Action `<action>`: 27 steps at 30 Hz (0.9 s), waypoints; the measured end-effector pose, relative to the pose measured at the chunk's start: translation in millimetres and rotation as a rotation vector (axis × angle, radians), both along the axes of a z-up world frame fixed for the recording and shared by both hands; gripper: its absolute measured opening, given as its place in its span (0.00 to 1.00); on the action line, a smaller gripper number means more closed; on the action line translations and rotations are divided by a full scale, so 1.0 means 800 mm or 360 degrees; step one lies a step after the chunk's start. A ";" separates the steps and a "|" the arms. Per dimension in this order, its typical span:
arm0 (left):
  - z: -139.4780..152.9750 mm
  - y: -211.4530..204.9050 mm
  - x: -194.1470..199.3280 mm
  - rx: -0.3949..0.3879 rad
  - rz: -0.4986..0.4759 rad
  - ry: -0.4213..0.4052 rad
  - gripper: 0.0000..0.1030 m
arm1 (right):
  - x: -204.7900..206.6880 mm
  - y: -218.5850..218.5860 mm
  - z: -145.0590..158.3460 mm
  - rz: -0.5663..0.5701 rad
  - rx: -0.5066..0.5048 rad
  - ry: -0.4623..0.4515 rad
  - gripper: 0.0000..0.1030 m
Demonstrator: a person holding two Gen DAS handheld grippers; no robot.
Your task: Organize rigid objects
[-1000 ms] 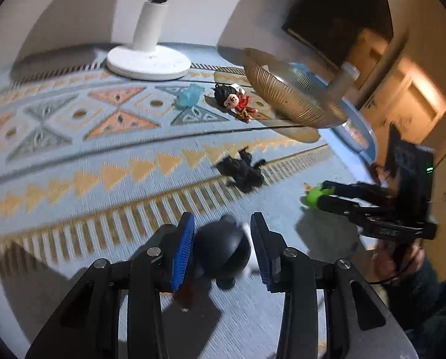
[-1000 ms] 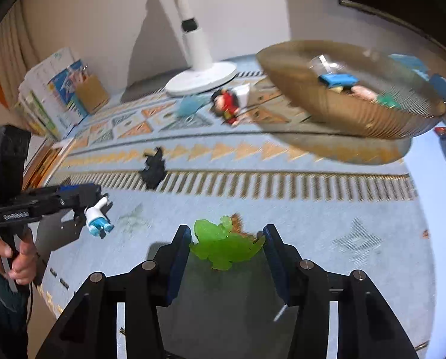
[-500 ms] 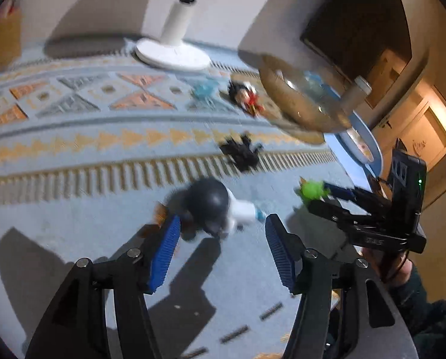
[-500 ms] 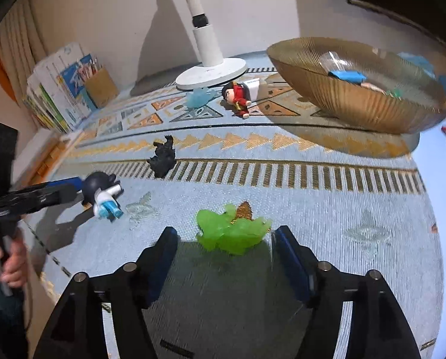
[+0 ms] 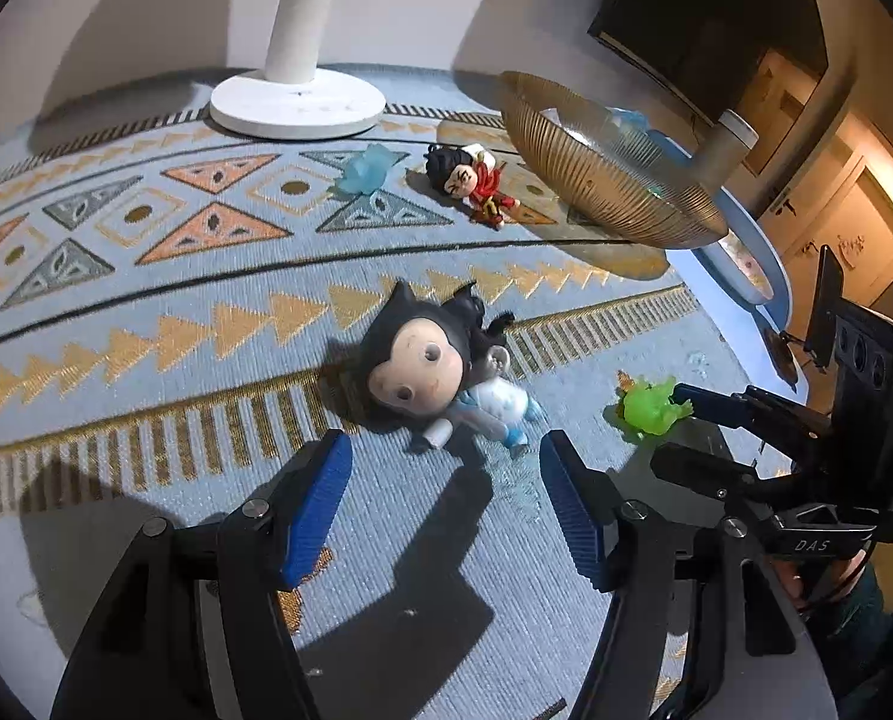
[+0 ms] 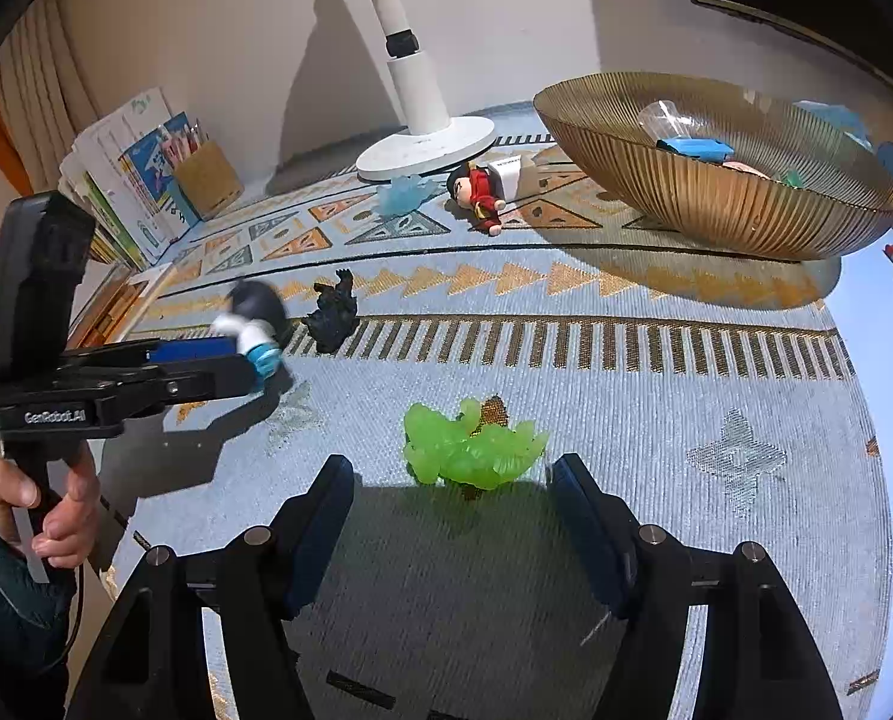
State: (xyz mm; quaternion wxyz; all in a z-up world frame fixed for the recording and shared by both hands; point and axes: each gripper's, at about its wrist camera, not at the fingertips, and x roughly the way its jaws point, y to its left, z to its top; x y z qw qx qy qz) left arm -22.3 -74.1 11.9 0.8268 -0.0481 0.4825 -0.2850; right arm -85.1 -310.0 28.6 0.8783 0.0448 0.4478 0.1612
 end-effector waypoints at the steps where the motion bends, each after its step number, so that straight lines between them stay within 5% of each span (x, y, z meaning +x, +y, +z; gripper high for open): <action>1: 0.000 0.001 -0.001 -0.0012 0.0012 -0.0009 0.61 | 0.000 0.000 0.000 0.0002 -0.0002 -0.0003 0.65; 7: 0.010 -0.009 0.005 -0.0037 0.0008 -0.0047 0.63 | 0.002 0.001 0.000 0.0002 0.0001 -0.0008 0.66; 9: 0.012 -0.020 0.010 0.0001 0.0005 -0.0066 0.73 | 0.002 0.000 0.000 0.0003 0.0001 -0.0009 0.66; 13: 0.010 -0.034 0.021 0.0099 0.0079 -0.0133 0.72 | 0.004 0.000 -0.001 -0.0002 -0.0007 -0.0011 0.66; 18: 0.002 -0.024 0.025 0.0127 0.0142 -0.0155 0.42 | 0.010 0.004 -0.001 -0.0001 -0.0031 -0.0007 0.66; 22: 0.002 -0.007 0.020 0.0033 0.0153 -0.0127 0.41 | 0.016 0.010 -0.002 -0.0045 -0.0066 -0.0015 0.66; 23: 0.003 -0.005 0.017 0.0021 0.0154 -0.0131 0.41 | 0.017 0.016 -0.002 -0.0055 -0.0119 -0.0029 0.52; 24: 0.004 -0.003 0.013 0.0004 0.0152 -0.0136 0.41 | 0.016 0.025 -0.003 -0.0076 -0.0237 -0.0057 0.49; 27: 0.008 0.002 0.000 -0.0081 0.0135 -0.0124 0.41 | 0.010 0.043 -0.002 -0.0081 -0.0367 -0.0103 0.49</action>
